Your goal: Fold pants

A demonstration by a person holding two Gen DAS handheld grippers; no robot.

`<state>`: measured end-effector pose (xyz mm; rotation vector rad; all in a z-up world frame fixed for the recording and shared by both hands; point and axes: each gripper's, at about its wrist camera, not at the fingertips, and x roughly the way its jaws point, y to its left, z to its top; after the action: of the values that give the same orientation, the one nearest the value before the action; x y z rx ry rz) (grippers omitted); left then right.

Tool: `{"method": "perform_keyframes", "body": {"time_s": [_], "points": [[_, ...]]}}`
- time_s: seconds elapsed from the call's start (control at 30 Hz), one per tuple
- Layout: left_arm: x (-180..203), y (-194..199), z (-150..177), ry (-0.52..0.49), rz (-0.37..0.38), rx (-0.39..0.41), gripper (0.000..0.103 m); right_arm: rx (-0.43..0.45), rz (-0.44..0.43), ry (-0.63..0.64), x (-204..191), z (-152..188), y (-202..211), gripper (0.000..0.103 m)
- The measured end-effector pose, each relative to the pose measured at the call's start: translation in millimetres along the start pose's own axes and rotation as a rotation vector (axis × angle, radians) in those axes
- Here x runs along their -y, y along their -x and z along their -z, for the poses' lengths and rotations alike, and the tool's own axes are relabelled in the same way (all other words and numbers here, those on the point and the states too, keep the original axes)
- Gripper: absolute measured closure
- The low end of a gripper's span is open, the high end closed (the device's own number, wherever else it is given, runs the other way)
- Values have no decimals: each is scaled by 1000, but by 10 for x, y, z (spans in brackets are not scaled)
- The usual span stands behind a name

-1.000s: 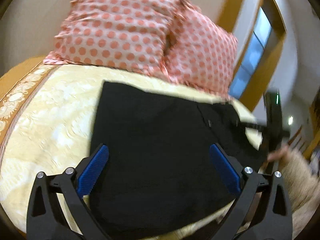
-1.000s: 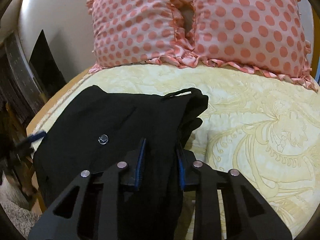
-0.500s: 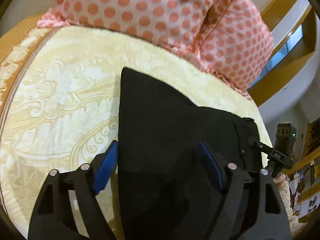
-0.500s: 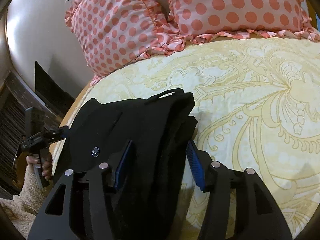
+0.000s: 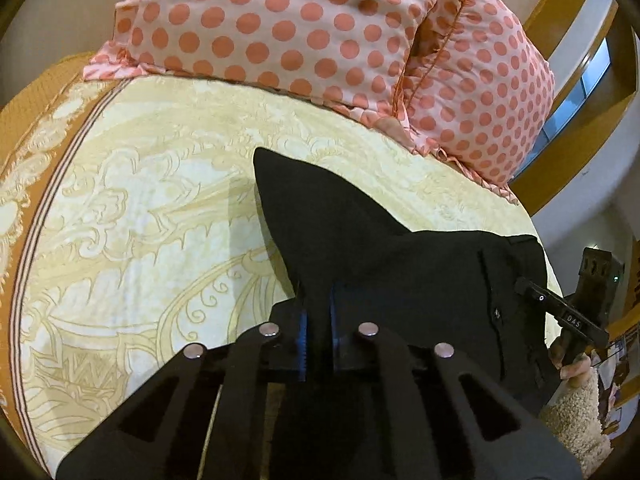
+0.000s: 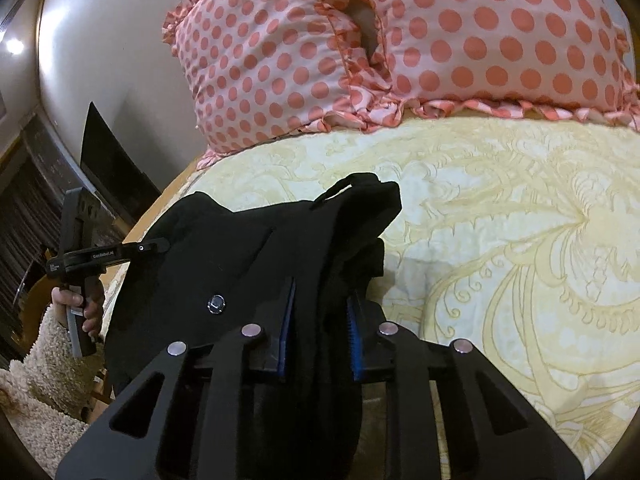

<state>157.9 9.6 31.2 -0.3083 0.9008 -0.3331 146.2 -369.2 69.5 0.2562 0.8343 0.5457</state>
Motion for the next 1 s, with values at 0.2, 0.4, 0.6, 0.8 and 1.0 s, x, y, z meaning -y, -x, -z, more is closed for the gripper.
{"method": "perform_keyframes", "body": {"time_s": [0.2,0.4,0.6,0.8,1.0], "points": [[176,21,-259,-58,-50,15,97,19,31,48,-19,-276,-42,82],[327,-112,-777,-116,-107,82,97,81,90,78,54,-708,-180,83],[304,-509,-1233,-140,-180,115,97,116,152,44,311,-1118,-517,83],[71,-1032,-1198,-86,-223,4,91,-15,228,-50,623,-1013,-953,81],[78,-1113,-1156,-70,-292,18,71,-24,310,-87,667,-983,-971,54]]}}
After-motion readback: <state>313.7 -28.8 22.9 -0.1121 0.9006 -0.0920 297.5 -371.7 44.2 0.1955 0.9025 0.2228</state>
